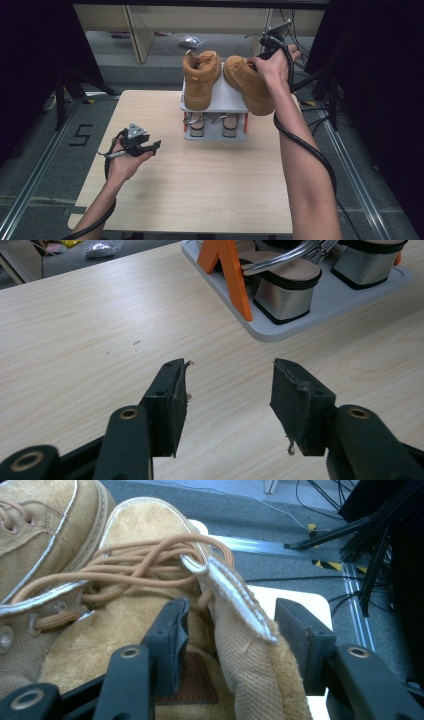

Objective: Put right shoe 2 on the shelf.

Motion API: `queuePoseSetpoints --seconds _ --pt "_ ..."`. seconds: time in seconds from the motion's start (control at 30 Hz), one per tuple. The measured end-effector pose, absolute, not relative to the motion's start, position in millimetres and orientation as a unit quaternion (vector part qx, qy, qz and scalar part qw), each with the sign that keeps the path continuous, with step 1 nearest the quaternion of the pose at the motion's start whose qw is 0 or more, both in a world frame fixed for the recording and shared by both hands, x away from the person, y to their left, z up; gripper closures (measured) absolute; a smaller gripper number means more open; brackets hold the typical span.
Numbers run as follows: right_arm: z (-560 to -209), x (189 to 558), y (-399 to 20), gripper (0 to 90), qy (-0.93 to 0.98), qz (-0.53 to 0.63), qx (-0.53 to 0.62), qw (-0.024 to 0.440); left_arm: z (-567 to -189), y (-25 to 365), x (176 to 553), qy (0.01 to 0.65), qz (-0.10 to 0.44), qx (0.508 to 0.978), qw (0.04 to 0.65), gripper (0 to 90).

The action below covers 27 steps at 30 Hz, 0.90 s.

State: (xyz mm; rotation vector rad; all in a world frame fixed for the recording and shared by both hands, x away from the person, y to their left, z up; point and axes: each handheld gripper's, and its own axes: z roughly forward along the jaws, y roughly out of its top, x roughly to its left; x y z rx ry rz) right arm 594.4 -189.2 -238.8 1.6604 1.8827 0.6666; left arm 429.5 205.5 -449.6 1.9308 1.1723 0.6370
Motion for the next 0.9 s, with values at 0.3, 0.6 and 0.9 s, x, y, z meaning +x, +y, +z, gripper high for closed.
queuePoseSetpoints --seconds 0.3,0.6,0.9 --pt "-229 591 -188 47.2 0.692 0.256 0.618 0.273 -450 205 429 0.465 0.249 0.753 0.393 47.5" --pt "-218 581 -192 47.1 0.694 0.266 0.61 0.275 -449 201 430 0.459 0.25 0.755 0.396 47.5" --pt "-207 566 -195 50.7 0.697 0.282 0.596 0.28 -449 198 431 0.458 0.249 0.755 0.399 47.5"
